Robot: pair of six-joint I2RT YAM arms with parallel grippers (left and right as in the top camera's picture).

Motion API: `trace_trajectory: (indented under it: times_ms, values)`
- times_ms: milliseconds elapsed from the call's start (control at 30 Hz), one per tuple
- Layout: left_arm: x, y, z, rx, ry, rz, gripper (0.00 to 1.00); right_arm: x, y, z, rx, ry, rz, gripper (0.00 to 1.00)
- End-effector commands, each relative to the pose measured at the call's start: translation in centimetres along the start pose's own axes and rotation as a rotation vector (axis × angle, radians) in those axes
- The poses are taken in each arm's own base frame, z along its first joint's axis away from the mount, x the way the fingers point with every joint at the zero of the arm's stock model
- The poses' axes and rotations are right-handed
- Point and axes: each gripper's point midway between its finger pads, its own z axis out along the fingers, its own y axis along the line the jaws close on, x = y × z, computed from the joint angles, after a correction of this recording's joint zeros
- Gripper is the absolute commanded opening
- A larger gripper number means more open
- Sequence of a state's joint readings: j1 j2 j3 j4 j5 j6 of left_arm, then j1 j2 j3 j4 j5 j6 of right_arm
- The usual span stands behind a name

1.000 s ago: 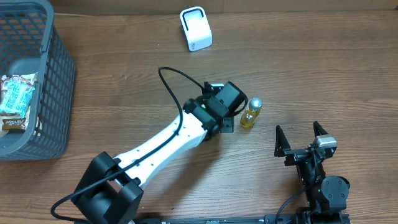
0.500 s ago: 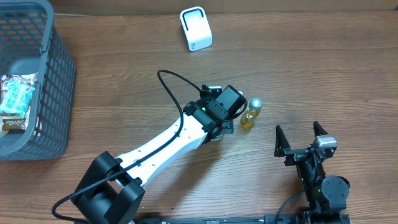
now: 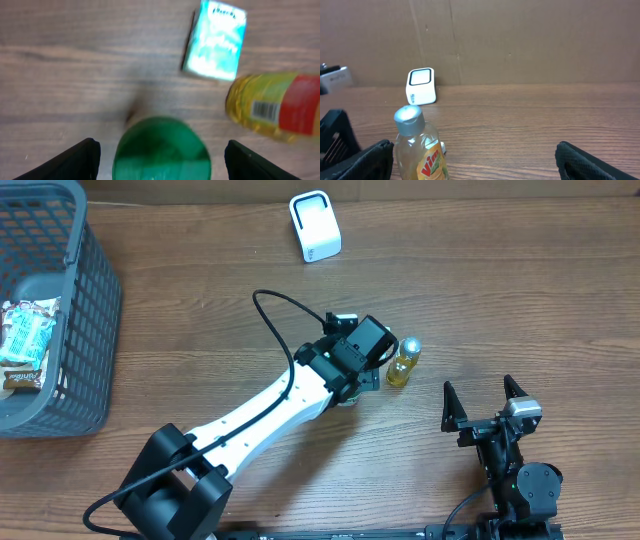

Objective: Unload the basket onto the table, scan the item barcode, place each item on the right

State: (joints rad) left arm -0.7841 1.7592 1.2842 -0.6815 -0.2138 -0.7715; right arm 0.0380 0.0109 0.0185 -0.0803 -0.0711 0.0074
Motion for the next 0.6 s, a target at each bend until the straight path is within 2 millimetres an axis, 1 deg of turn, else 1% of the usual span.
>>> trace_trajectory:
  times_ms: [0, 67, 167, 233, 267, 333, 433, 567]
  values:
    - [-2.4, 0.8, -0.5, 0.031, -0.019, 0.004, 0.81, 0.2, -0.2, 0.0, 0.008, -0.001, 0.005, 1.0]
    - [-3.7, 1.0, -0.6, 0.087, -0.004, -0.01, 0.81, 0.2, -0.2, 0.0, 0.008, -0.001, 0.005, 1.0]
    - [-6.2, 1.5, -0.5, 0.183, -0.018, -0.029, 0.79, 0.3, -0.2, 0.0, 0.008, -0.001, 0.005, 1.0]
    - [-7.6, 1.6, -0.3, 0.237, -0.036, -0.02, 0.74, 0.3, -0.2, 0.0, 0.008, -0.001, 0.005, 1.0]
    - [-8.5, 1.5, -0.2, 0.279, -0.054, -0.003, 0.68, 0.2, -0.2, 0.0, 0.008, -0.001, 0.005, 1.0]
    - [-9.2, 1.3, -0.1, 0.308, -0.071, 0.012, 0.63, 0.3, -0.2, 0.0, 0.008, -0.001, 0.005, 1.0]
    - [-10.0, 0.7, 0.8, 0.33, -0.102, 0.035, 0.63, 0.2, -0.2, 0.0, 0.008, -0.001, 0.005, 1.0]
    - [-10.1, -1.2, 3.1, 0.378, -0.127, 0.099, 0.64, 0.3, -0.2, 0.0, 0.008, -0.001, 0.005, 1.0]
